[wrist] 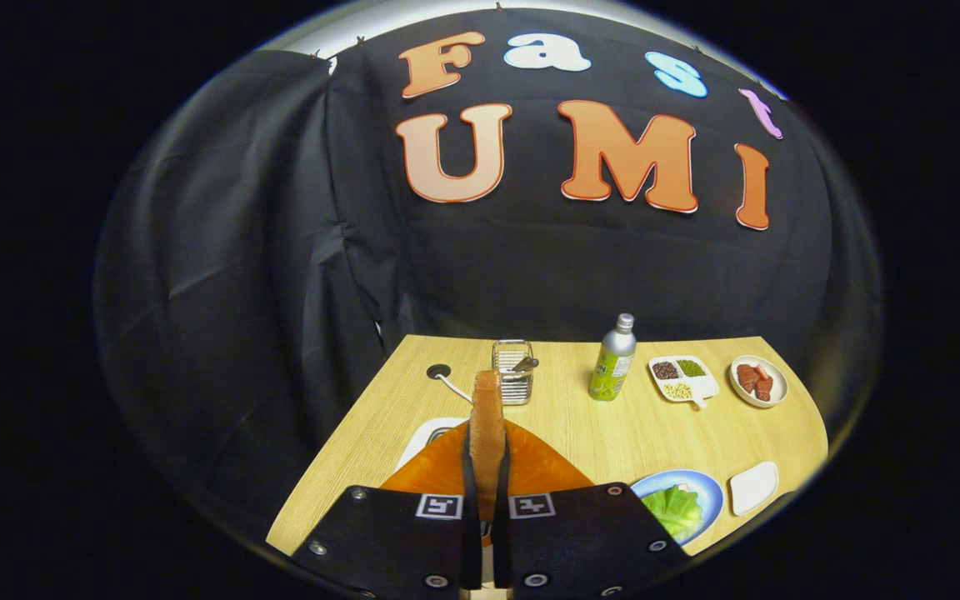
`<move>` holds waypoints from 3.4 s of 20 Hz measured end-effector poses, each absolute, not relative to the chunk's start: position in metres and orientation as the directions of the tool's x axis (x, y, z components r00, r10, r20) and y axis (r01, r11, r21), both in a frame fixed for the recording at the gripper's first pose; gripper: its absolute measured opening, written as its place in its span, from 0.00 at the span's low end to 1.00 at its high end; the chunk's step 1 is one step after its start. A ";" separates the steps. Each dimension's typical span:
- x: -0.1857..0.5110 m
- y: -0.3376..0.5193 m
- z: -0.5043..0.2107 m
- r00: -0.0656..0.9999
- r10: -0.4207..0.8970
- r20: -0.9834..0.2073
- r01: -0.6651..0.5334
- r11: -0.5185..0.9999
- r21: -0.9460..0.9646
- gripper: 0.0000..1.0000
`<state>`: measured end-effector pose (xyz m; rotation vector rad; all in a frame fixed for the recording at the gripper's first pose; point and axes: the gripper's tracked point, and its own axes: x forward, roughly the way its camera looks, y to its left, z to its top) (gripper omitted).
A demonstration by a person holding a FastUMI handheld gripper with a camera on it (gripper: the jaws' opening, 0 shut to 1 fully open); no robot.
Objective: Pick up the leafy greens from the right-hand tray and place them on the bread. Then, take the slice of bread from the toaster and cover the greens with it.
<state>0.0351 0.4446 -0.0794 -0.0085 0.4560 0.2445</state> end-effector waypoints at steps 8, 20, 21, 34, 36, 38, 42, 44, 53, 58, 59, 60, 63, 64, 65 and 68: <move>0.037 0.390 -0.072 0.889 0.179 -0.422 -0.179 0.983 0.038 0.06; 0.022 0.284 -0.116 0.862 0.073 -0.502 -0.061 0.997 0.040 0.06; 0.020 0.279 -0.121 0.858 0.071 -0.509 -0.059 0.997 0.041 0.06; 0.005 0.255 -0.184 0.798 0.127 -0.589 -0.106 0.992 0.071 0.06; 0.004 0.253 -0.193 0.790 0.126 -0.600 -0.114 0.992 0.058 0.06; 0.002 0.251 -0.204 0.778 0.130 -0.615 -0.120 0.991 0.057 0.06; -0.001 0.248 -0.225 0.754 0.143 -0.641 -0.130 0.989 0.068 0.06; 0.000 0.246 -0.233 0.746 0.155 -0.648 -0.131 0.988 0.087 0.06; 0.004 0.219 -0.239 0.738 0.186 -0.649 -0.139 0.983 0.124 0.08; 0.009 0.199 -0.244 0.728 0.189 -0.659 -0.111 0.981 0.159 0.11; 0.011 0.194 -0.247 0.727 0.179 -0.663 -0.105 0.983 0.151 0.11; 0.011 0.190 -0.248 0.723 0.177 -0.668 -0.105 0.984 0.147 0.11; 0.013 0.189 -0.253 0.705 0.201 -0.680 -0.127 0.979 0.158 0.13; 0.016 0.188 -0.253 0.703 0.208 -0.680 -0.134 0.978 0.161 0.14; 0.016 0.187 -0.252 0.701 0.218 -0.679 -0.138 0.976 0.171 0.15; 0.018 0.180 -0.258 0.689 0.217 -0.691 -0.141 0.976 0.166 0.20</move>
